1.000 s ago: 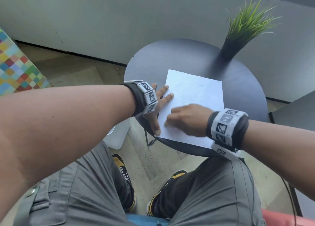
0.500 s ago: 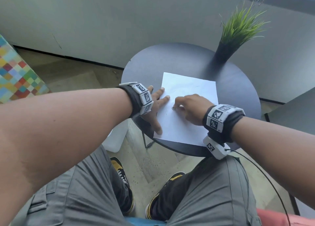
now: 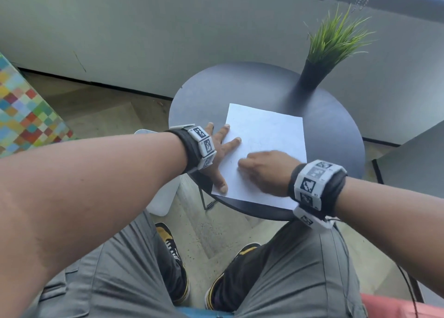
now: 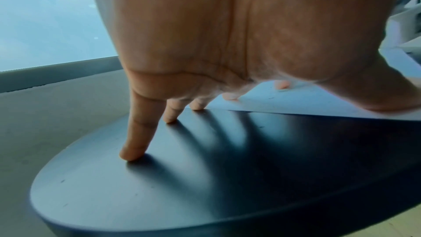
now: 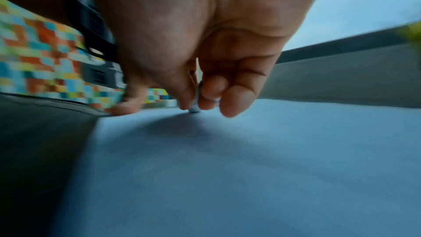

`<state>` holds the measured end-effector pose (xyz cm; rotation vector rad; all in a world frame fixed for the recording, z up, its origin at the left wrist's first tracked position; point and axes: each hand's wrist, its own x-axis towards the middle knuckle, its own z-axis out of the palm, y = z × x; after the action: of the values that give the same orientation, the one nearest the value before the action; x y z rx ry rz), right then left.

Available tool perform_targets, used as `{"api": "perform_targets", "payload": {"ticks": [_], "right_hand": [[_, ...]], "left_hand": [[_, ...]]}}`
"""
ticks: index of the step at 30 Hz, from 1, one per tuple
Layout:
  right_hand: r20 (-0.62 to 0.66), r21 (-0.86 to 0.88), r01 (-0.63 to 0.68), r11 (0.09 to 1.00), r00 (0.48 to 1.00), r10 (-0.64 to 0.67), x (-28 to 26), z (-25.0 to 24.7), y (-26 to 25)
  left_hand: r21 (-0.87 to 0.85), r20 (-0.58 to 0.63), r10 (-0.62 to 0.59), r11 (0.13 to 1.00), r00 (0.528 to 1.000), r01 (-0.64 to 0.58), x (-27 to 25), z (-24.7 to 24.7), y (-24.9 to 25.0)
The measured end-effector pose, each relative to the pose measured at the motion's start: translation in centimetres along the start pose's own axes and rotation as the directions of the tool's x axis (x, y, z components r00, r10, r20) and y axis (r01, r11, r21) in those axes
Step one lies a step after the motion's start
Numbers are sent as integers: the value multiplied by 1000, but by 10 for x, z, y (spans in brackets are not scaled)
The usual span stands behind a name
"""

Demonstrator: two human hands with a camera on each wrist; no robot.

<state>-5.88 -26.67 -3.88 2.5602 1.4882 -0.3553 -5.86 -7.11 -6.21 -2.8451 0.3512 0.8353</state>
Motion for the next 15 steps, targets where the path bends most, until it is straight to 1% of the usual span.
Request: {"api": "perform_targets", "payload": {"ticks": [2,3,4,5,6,7,8,10,11,12,13,14,15], "right_hand": [[93,52,160,986,982,-164,-7,0,-21],[108,52,180,982,977,-185,-8,-1,-21],[73,40,150,988,986,-153,-5,-3,-14],[18,20,61,998,998,-62,0,-4,-2],[-37,13,-33,999,999,33,3,-5,9],[-56,10,-91,996,994,91,4,-3,14],[-48,16,-84,996,995,85,4,-2,10],[28,56,41,998,999,-43,1,-2,-14],[83,61,119,991,989,-124,-3,-2,-25],[118,53,152,987,981,-157,-6,-2,-26],[116,36,131,991,984,-134,-4,-4,-20],[76,15,56,998,995,-57,1,-5,-10],[16,-12,-56,998,998,56,6,-6,3]], "left_hand": [[22,-2,1,1000,1000,-1,2,1,-2],[30,-2,4,1000,1000,-4,2,1,-2],[32,0,6,999,1000,-6,2,0,-1],[29,0,7,1000,1000,-7,2,-1,-1],[24,-1,6,1000,1000,-6,2,-1,0],[20,-2,4,1000,1000,-4,1,-1,0],[20,-1,1,1000,1000,-1,1,-1,1],[24,2,-6,1000,1000,6,0,0,1],[28,-2,-8,1000,1000,8,0,1,1],[34,-8,-6,999,1000,6,1,1,1],[38,-10,-4,999,1000,4,0,0,1],[36,-10,-1,999,1000,2,0,0,1],[31,-15,2,1000,1000,-1,0,0,0]]}}
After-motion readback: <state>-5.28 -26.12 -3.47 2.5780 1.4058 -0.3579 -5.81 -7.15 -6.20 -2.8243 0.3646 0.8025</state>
